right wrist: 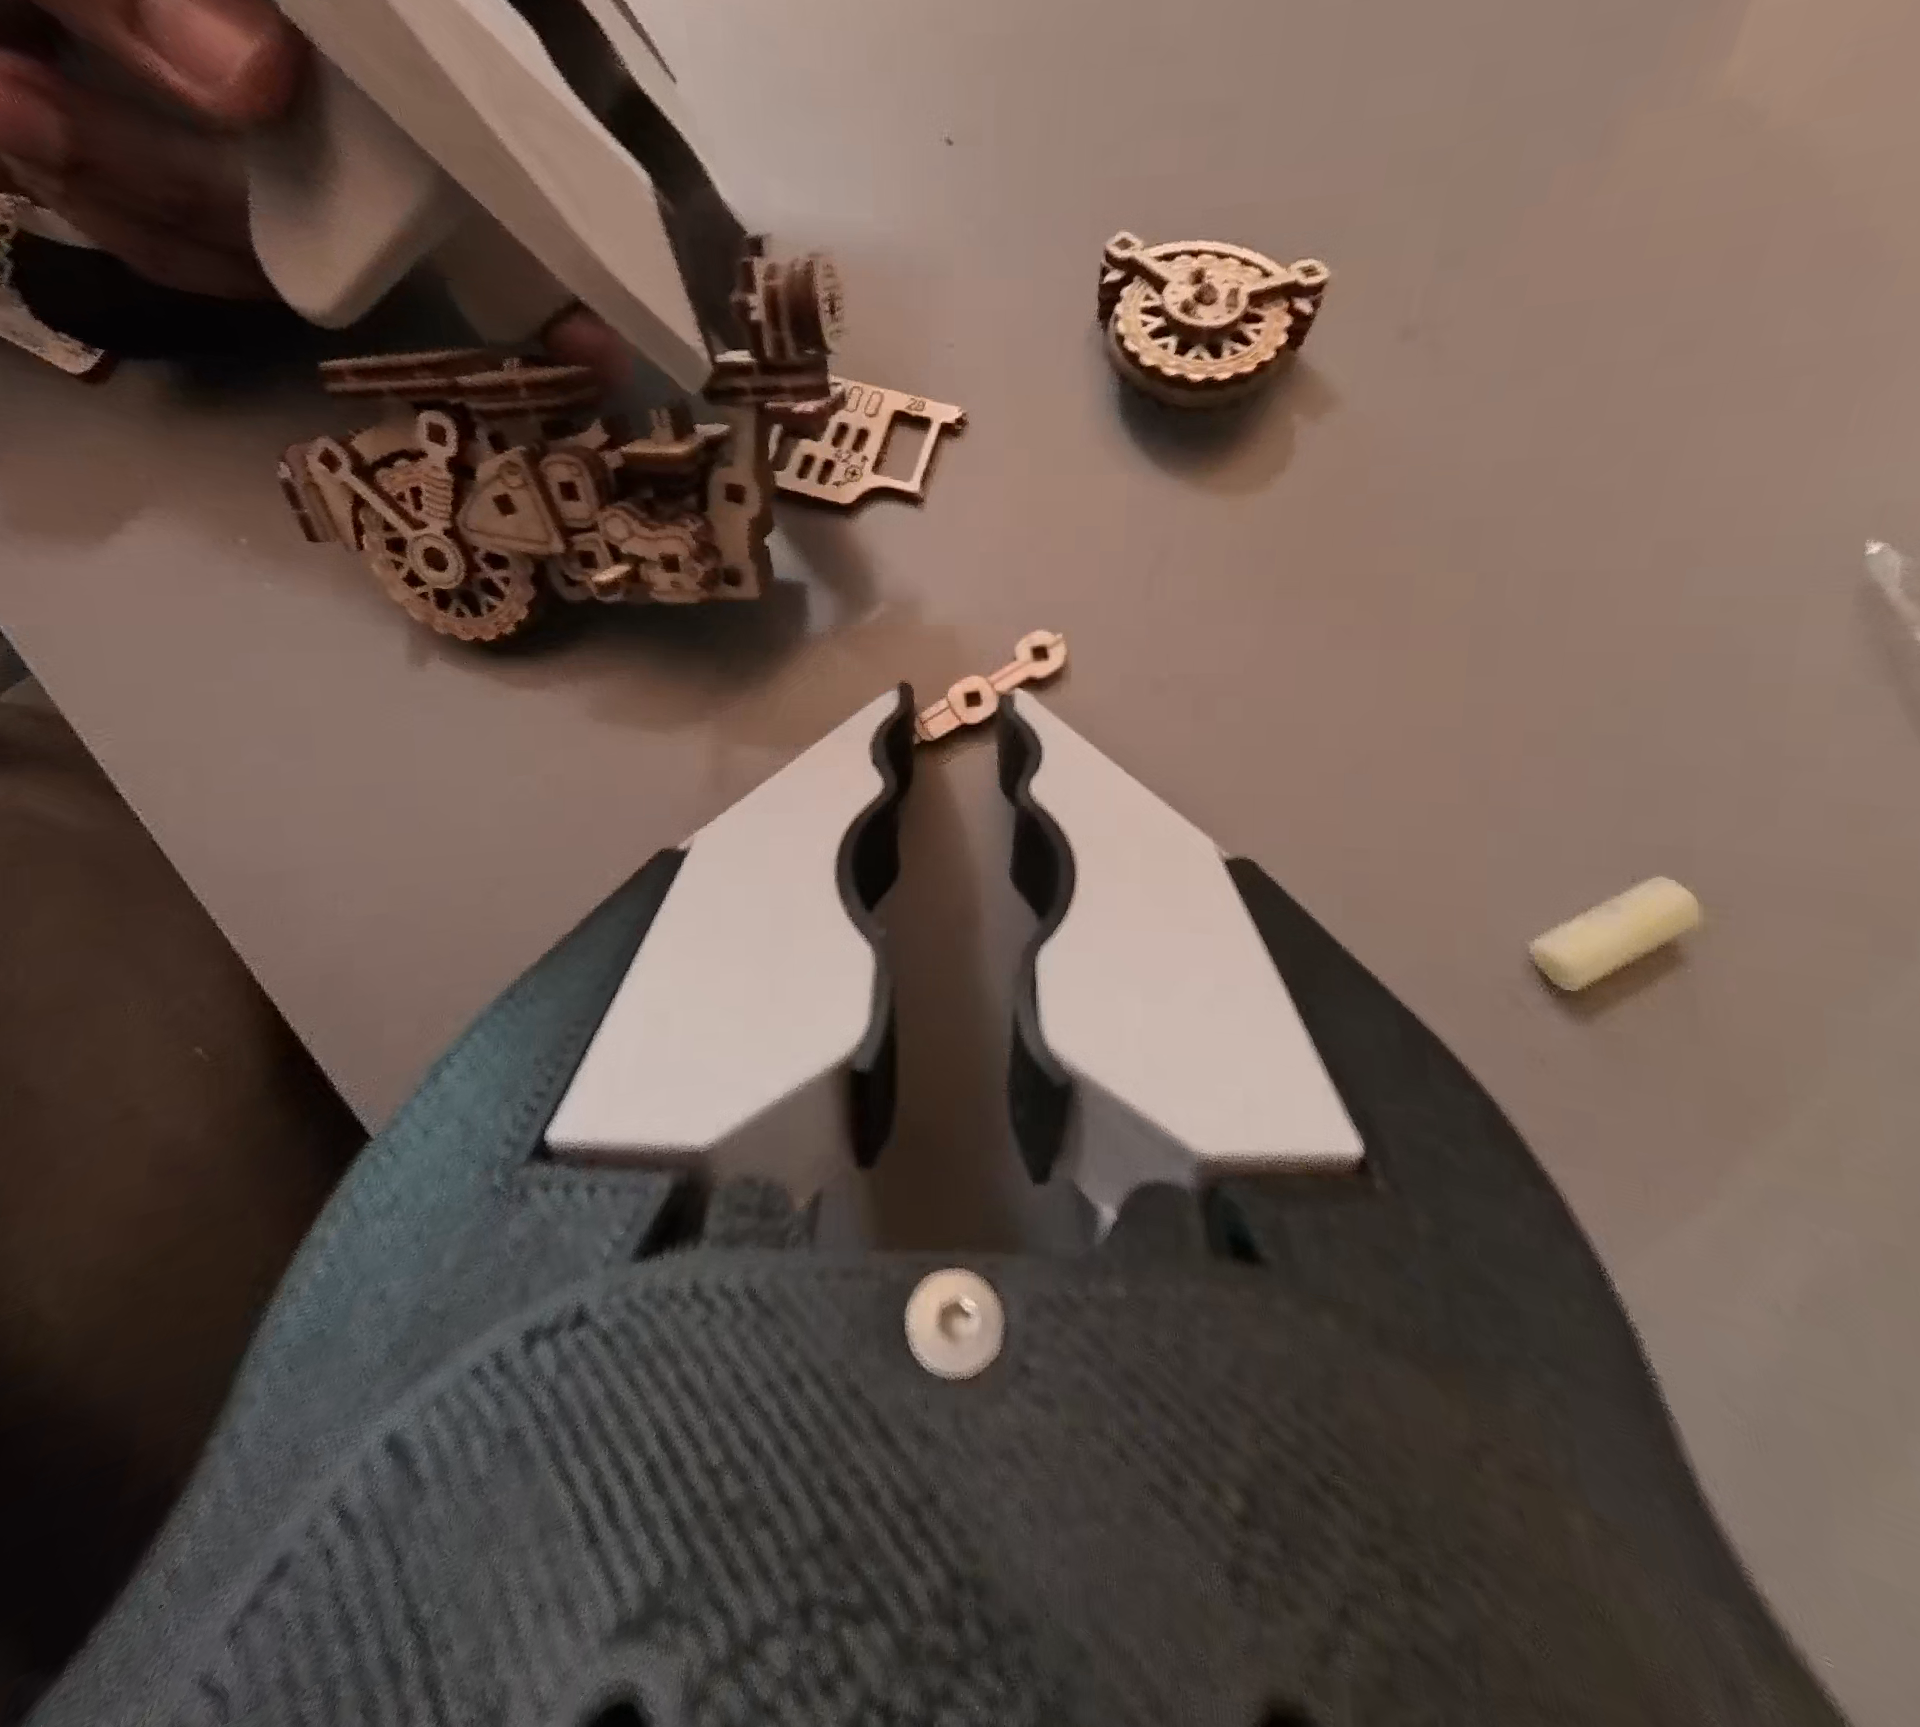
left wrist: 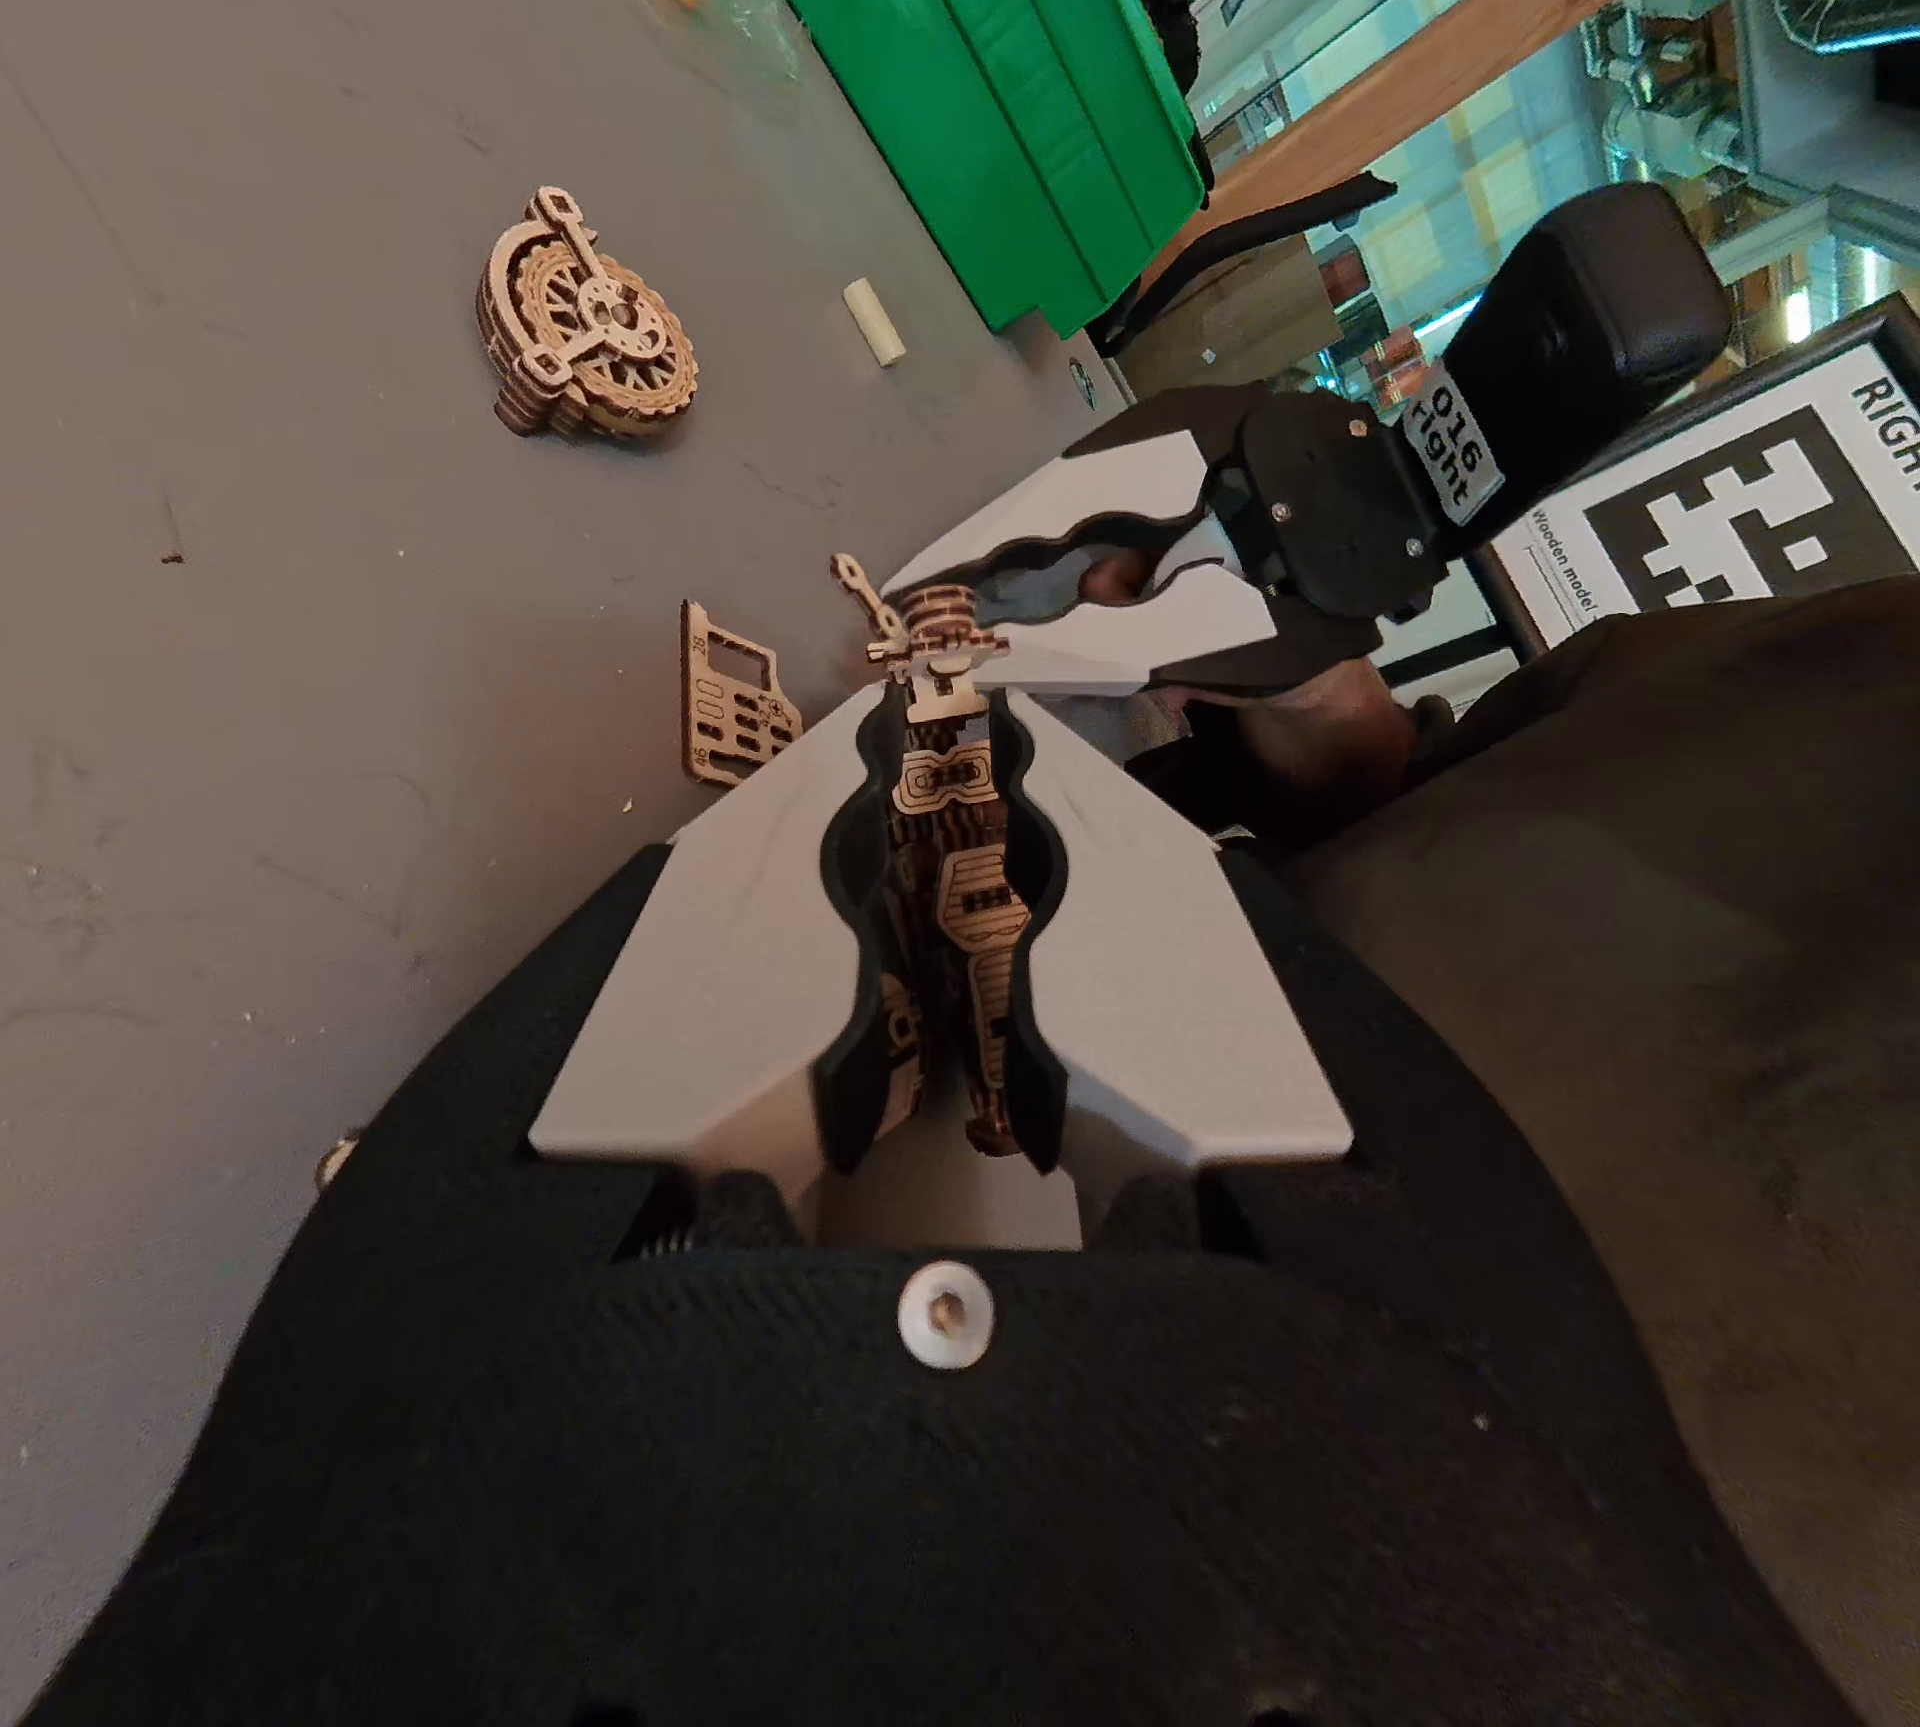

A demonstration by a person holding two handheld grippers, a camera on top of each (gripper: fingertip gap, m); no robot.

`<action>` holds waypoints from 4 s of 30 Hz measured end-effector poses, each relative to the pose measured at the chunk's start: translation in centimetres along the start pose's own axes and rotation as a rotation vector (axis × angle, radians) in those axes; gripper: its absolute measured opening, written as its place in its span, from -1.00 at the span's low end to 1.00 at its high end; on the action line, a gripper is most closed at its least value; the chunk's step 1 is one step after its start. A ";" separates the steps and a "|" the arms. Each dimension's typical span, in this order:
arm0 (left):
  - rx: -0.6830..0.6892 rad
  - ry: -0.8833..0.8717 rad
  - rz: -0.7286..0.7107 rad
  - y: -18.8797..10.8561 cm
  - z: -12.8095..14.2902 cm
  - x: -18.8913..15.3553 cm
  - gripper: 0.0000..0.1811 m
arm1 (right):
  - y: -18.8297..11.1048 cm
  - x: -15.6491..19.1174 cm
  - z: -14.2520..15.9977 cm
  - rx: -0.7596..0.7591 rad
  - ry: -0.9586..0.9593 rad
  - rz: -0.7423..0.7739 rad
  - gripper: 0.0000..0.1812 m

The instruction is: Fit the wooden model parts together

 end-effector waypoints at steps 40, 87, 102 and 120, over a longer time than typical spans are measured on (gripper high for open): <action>0.087 0.038 0.004 1.0 0.8 -0.2 -0.85 | -2.1 1.8 -3.9 -0.516 -0.789 -0.372 -0.92; 0.118 0.146 -0.446 0.1 2.9 -0.2 -0.45 | -2.6 -0.8 -4.3 -0.574 -0.728 -0.276 -0.91; 0.232 0.236 -0.422 1.3 3.8 -0.5 -0.62 | -2.4 -0.5 -3.9 -0.555 -0.766 -0.257 -0.91; 0.298 0.318 -0.359 2.7 1.1 0.0 -0.47 | -2.8 -1.5 -3.9 -0.555 -0.739 -0.235 -0.91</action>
Point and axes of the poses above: each gripper's, where its closed fingertips meet, y out along the fingers, z out of its underside, x = y × z across the jaws, the point moved 2 cm from there along -y, back along the fingers, and after that the axes turned 8 degrees about -y, right-handed, at the moved point
